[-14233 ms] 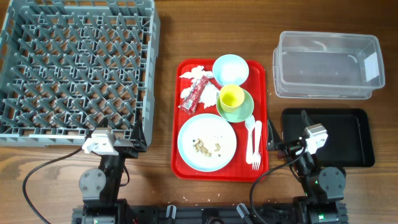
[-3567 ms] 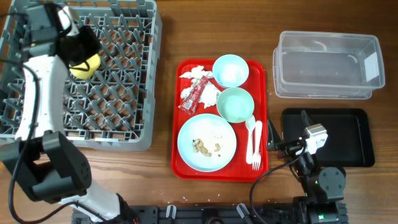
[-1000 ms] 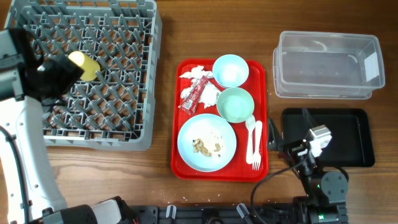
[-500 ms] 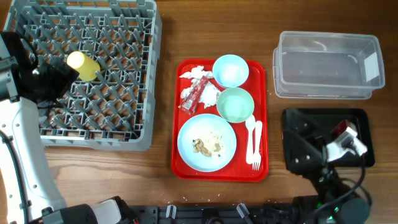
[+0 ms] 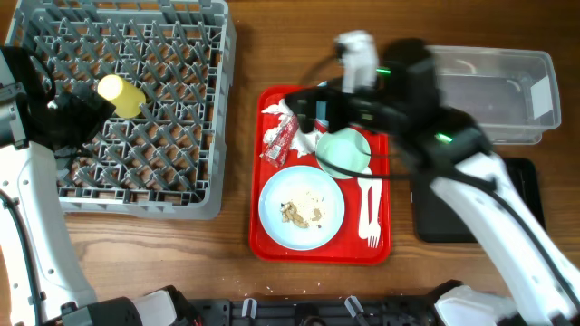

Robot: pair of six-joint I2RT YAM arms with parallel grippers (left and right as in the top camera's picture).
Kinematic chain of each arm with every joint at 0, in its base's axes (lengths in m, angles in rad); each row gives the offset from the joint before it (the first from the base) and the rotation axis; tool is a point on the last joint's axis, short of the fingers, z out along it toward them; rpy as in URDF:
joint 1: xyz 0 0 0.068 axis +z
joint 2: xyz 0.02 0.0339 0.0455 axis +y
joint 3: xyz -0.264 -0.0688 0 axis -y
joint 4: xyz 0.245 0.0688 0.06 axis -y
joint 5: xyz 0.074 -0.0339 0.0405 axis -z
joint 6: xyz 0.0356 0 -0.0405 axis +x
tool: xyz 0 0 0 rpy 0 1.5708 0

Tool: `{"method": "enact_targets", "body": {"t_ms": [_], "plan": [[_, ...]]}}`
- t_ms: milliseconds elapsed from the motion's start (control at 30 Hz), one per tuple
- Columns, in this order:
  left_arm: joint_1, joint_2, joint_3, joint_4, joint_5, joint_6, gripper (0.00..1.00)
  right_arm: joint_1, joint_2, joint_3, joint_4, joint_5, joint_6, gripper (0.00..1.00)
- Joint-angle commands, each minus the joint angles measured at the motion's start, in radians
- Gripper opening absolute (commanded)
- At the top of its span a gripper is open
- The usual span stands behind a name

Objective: Sort waste into correct bins and load items into the dishwasher rack
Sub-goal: 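Reach the right gripper to the red wrapper and grasp it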

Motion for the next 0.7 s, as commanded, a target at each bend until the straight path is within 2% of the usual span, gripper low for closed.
{"method": "enact_targets", "body": {"t_ms": [0, 100, 167, 233, 300, 333, 433, 500, 667], "plan": [[0.005, -0.001, 0.000, 0.003, -0.010, -0.009, 1.00, 0.137, 0.209, 0.162, -0.070, 0.364, 0.061, 1.00], [0.005, -0.001, 0.000, 0.003, -0.010, -0.009, 1.00, 0.180, 0.328, 0.173, -0.037, 0.362, 0.135, 1.00], [0.005, -0.001, 0.000, 0.003, -0.010, -0.009, 1.00, 0.185, 0.383, 0.173, -0.043, 0.317, 0.269, 1.00], [0.005, -0.001, 0.000, 0.003, -0.010, -0.010, 1.00, 0.185, 0.408, 0.173, -0.060, 0.300, 0.303, 1.00], [0.005, -0.001, 0.000, 0.003, -0.010, -0.009, 1.00, 0.183, 0.426, 0.159, -0.067, 0.322, 0.345, 0.74], [0.005, -0.001, 0.000, 0.003, -0.010, -0.009, 1.00, 0.182, 0.432, 0.148, -0.073, 0.356, 0.402, 0.70], [0.005, -0.001, 0.000, 0.003, -0.010, -0.009, 1.00, 0.182, 0.475, 0.127, -0.090, 0.402, 0.544, 0.71], [0.005, -0.001, 0.000, 0.003, -0.010, -0.010, 1.00, 0.183, 0.513, 0.127, -0.090, 0.403, 0.558, 0.67], [0.005, -0.001, 0.000, 0.003, -0.010, -0.010, 1.00, 0.180, 0.614, 0.127, -0.075, 0.444, 0.615, 0.64]]}}
